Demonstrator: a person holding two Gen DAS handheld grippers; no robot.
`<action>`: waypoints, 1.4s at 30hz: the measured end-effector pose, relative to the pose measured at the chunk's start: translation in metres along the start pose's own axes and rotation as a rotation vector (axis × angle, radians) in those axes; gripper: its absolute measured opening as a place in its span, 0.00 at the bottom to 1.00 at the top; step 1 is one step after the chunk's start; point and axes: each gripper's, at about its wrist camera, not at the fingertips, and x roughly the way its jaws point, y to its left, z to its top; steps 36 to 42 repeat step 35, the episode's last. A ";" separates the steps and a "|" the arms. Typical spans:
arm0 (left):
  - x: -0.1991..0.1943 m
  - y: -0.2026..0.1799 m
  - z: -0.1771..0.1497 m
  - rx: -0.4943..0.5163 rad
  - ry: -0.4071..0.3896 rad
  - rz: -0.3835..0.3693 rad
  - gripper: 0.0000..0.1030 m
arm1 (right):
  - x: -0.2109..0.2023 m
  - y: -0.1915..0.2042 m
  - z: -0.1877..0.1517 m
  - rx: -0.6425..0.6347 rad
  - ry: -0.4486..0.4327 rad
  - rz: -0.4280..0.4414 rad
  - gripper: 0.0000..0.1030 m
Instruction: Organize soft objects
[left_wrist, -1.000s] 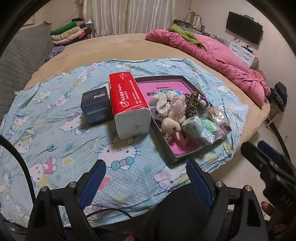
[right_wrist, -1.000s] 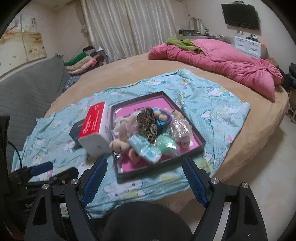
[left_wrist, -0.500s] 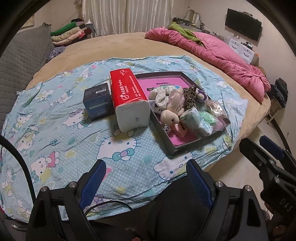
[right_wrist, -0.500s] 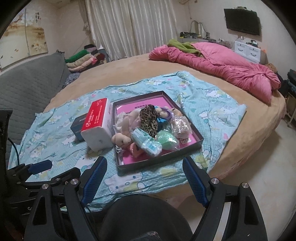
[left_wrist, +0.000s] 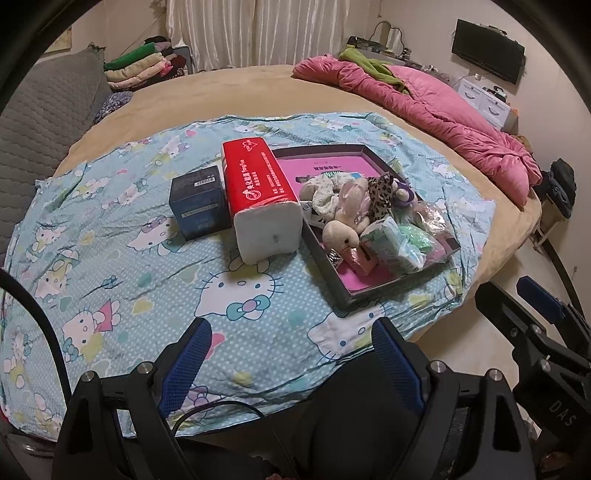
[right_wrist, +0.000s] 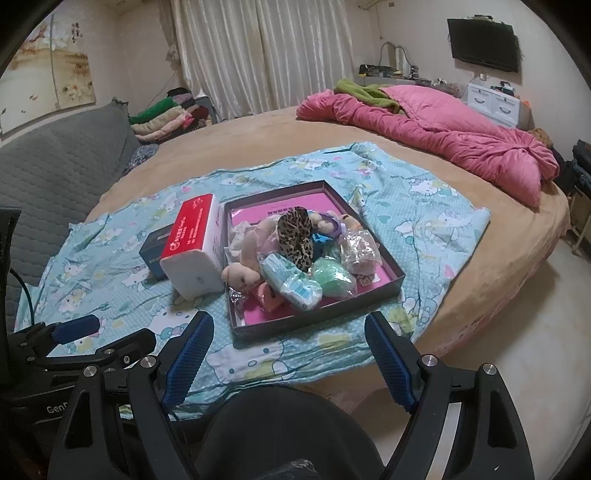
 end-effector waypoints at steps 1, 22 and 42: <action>0.000 0.000 0.000 -0.001 0.001 0.002 0.85 | 0.000 0.000 0.000 0.001 0.001 0.002 0.82; 0.004 0.002 -0.003 -0.004 0.008 0.021 0.85 | 0.005 -0.004 -0.003 0.019 0.012 0.003 0.82; 0.020 0.004 -0.008 0.005 0.012 0.028 0.85 | 0.016 -0.005 -0.007 0.038 0.038 0.009 0.82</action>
